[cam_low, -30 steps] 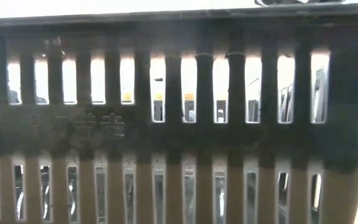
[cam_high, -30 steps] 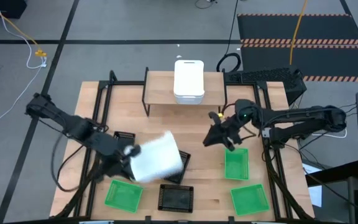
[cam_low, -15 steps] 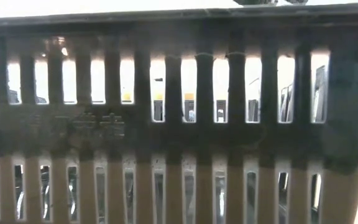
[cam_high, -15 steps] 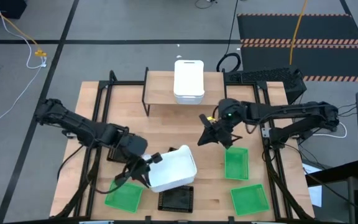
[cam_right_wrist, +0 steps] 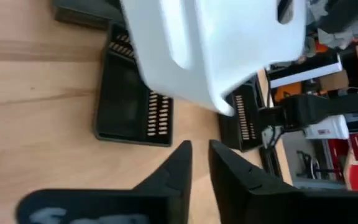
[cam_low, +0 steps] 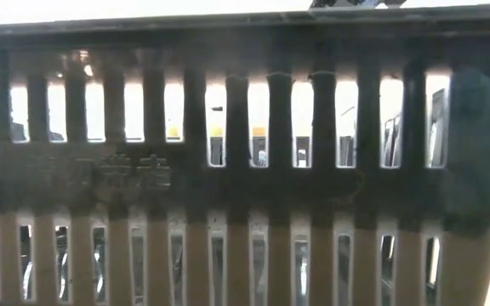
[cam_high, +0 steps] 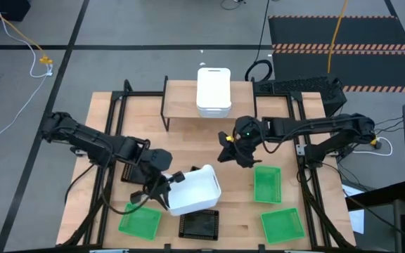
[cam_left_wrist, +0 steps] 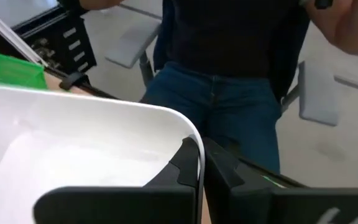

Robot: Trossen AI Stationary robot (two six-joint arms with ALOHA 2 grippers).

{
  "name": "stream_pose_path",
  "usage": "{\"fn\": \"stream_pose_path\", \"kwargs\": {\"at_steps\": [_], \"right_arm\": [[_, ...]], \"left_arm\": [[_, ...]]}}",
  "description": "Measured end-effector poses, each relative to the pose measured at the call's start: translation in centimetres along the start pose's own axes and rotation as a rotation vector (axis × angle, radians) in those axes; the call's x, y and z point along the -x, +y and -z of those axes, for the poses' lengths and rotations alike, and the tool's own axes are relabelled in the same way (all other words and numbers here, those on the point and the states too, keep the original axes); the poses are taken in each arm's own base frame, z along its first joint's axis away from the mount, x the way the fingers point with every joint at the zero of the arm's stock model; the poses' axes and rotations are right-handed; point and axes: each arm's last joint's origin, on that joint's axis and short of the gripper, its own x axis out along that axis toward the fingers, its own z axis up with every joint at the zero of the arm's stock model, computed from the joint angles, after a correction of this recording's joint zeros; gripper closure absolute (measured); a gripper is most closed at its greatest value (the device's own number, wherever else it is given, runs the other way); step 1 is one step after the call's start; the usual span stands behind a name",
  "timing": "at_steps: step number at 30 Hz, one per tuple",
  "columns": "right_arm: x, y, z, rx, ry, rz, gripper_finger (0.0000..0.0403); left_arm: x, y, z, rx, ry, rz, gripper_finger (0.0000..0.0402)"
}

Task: Stack baskets on shelf by color
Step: Stack the white bin on top of the other white bins on the shelf

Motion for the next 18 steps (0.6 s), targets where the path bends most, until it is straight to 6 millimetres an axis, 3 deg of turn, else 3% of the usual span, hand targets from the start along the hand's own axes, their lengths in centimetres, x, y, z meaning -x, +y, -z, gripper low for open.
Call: {"fn": "stream_pose_path", "kwargs": {"at_steps": [10,18], "right_arm": [[-1.3,0.4,-2.0,0.072,-0.131,-0.012,0.026],[-3.5,1.0,-1.5,0.097,-0.135,-0.057,0.025]], "left_arm": [[-0.8,1.1,1.0,0.011,0.031,0.002,0.0397],[-0.9,1.5,1.1,-0.029,0.024,-0.006,0.0396]]}}
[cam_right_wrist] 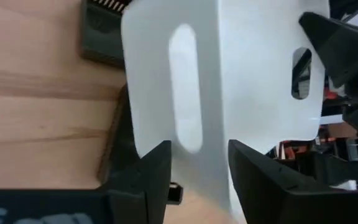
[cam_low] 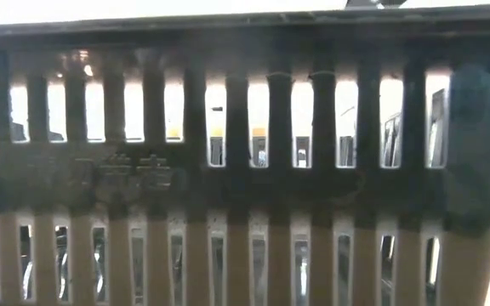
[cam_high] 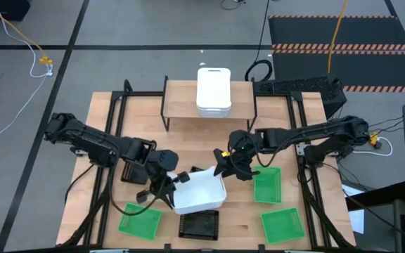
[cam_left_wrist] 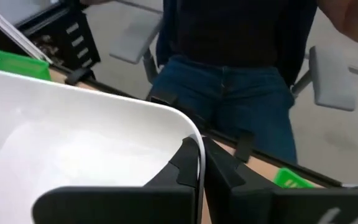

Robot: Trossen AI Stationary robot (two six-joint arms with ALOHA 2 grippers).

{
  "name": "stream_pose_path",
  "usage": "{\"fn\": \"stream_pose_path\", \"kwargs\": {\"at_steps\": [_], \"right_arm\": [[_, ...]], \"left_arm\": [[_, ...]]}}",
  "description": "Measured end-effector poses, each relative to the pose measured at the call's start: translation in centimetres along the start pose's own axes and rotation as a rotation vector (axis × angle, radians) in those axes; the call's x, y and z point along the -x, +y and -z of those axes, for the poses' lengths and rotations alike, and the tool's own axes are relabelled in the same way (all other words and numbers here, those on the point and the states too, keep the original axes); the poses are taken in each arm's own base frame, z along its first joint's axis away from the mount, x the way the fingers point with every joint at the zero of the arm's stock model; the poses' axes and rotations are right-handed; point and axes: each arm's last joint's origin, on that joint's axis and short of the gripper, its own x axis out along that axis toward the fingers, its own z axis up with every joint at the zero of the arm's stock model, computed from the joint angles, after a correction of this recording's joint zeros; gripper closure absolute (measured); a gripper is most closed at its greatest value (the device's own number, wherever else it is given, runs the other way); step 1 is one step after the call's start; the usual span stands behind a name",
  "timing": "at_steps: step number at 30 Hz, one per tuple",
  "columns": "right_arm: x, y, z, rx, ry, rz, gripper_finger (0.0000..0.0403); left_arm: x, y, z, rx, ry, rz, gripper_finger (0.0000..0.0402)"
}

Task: Stack baskets on shelf by color
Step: Stack the white bin on top of the other white bins on the shelf

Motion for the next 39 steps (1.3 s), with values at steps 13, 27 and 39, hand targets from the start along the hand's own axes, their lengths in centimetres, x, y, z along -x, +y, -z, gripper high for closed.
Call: {"fn": "stream_pose_path", "kwargs": {"at_steps": [13,27,39], "right_arm": [[-0.3,1.0,-0.3,-0.049,0.015,-0.092,0.0392],[7.3,-0.3,-3.9,-0.289,0.142,0.16,0.04],[11.4,-2.3,-5.1,-0.247,0.378,0.577,0.0401]], "left_arm": [[0.9,0.9,0.7,0.049,0.039,-0.073,0.0383],[5.7,0.6,-1.1,0.137,0.039,-0.503,0.018],[15.4,-5.2,-4.1,0.199,-0.03,-1.395,0.0093]]}}
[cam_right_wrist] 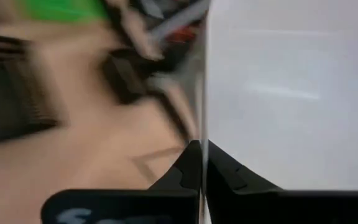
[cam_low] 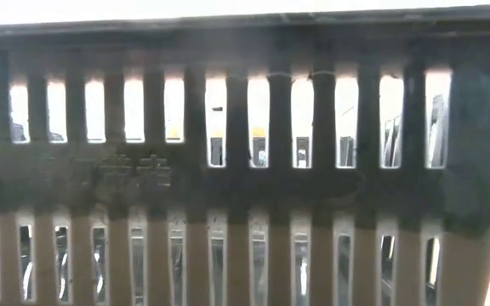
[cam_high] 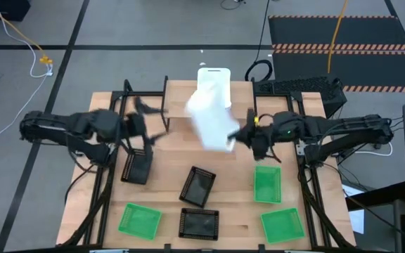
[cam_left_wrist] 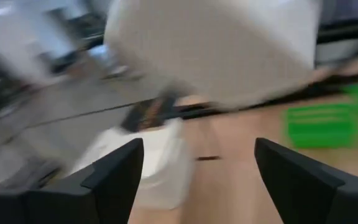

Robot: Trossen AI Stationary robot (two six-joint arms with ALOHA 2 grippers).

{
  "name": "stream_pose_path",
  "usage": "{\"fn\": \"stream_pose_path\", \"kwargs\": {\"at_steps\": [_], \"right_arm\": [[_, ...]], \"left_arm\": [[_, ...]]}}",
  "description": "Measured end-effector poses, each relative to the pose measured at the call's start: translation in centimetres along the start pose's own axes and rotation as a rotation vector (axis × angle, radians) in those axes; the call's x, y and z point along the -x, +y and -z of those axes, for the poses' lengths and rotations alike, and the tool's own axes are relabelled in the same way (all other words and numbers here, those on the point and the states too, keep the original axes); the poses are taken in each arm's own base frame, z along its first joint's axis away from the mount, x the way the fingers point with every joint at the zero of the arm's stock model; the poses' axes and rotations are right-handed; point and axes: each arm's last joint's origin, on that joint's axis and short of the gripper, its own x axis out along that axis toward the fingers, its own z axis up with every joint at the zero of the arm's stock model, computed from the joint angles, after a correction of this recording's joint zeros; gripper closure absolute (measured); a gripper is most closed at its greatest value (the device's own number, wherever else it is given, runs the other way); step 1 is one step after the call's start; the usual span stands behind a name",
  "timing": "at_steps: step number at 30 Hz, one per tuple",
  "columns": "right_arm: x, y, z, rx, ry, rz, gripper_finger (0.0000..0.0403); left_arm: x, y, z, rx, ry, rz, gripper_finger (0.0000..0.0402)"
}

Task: Stack baskets on shelf by color
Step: Stack the white bin on top of the other white bins on the shelf

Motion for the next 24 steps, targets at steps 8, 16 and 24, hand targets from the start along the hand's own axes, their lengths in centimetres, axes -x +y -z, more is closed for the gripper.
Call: {"fn": "stream_pose_path", "kwargs": {"at_steps": [8,16,24], "right_arm": [[-1.6,-5.8,-0.9,-0.171,0.192,0.359,0.0401],[-5.6,-11.8,1.1,-0.346,0.491,0.237,0.0401],[-7.5,-14.5,4.0,-0.508,0.728,0.127,0.0402]], "left_arm": [[1.6,1.9,0.6,0.124,0.046,-0.141,0.0092],[-1.4,0.9,2.6,0.114,0.239,-0.156,0.0092],[-4.7,0.1,4.2,0.146,0.367,-0.248,0.0092]]}}
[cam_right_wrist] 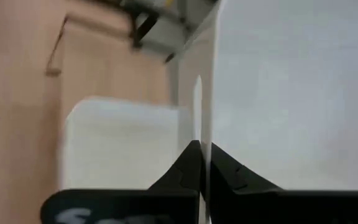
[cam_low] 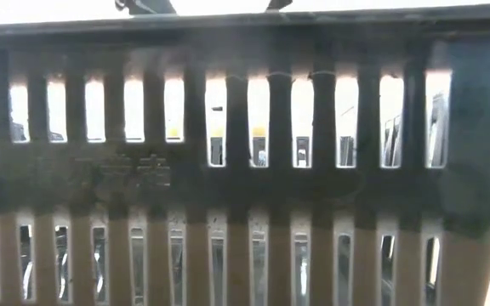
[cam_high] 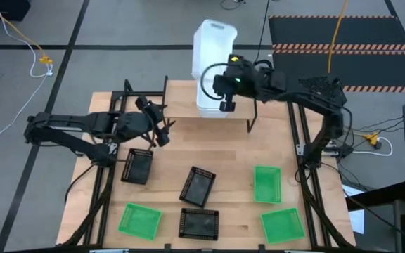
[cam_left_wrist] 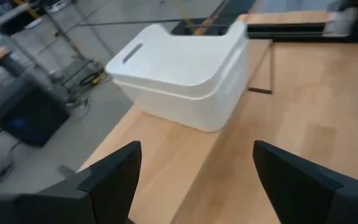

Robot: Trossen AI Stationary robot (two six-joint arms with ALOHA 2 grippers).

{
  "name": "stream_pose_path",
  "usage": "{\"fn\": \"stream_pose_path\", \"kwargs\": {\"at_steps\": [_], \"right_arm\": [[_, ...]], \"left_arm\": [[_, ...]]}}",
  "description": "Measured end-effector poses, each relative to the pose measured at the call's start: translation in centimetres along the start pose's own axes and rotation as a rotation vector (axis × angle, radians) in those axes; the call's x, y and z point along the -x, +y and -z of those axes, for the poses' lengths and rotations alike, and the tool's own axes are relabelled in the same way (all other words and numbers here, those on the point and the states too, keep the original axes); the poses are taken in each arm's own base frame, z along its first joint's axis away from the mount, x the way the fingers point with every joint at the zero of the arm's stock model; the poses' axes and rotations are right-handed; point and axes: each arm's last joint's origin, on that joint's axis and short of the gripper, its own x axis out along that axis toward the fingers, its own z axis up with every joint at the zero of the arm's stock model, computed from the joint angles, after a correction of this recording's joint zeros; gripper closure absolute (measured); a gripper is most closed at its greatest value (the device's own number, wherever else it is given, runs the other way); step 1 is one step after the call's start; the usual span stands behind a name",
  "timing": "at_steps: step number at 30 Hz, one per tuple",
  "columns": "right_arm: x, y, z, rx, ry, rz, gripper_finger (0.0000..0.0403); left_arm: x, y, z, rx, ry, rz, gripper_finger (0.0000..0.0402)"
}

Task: Stack baskets on shelf by color
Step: Stack the white bin on top of the other white bins on the shelf

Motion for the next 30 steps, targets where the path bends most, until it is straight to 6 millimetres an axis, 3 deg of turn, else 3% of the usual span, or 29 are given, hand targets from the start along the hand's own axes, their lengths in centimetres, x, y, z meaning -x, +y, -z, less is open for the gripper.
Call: {"fn": "stream_pose_path", "kwargs": {"at_steps": [4,8,14,30], "right_arm": [[-1.1,0.0,1.0,-0.046,0.063,-0.154,0.0402],[-1.8,-0.2,1.6,-0.074,0.106,-0.184,0.0402],[-1.7,-0.6,2.4,-0.108,0.098,-0.32,0.0402],[-1.7,-0.1,2.8,-0.148,0.123,-0.412,0.0403]], "left_arm": [[-1.2,-0.2,0.2,0.016,0.031,-0.097,0.0092],[-2.2,-0.2,0.3,0.023,0.054,-0.138,0.0092],[-2.5,0.1,0.4,0.029,0.068,-0.157,0.0092],[-3.4,0.1,1.6,0.034,0.097,-0.174,0.0092]]}}
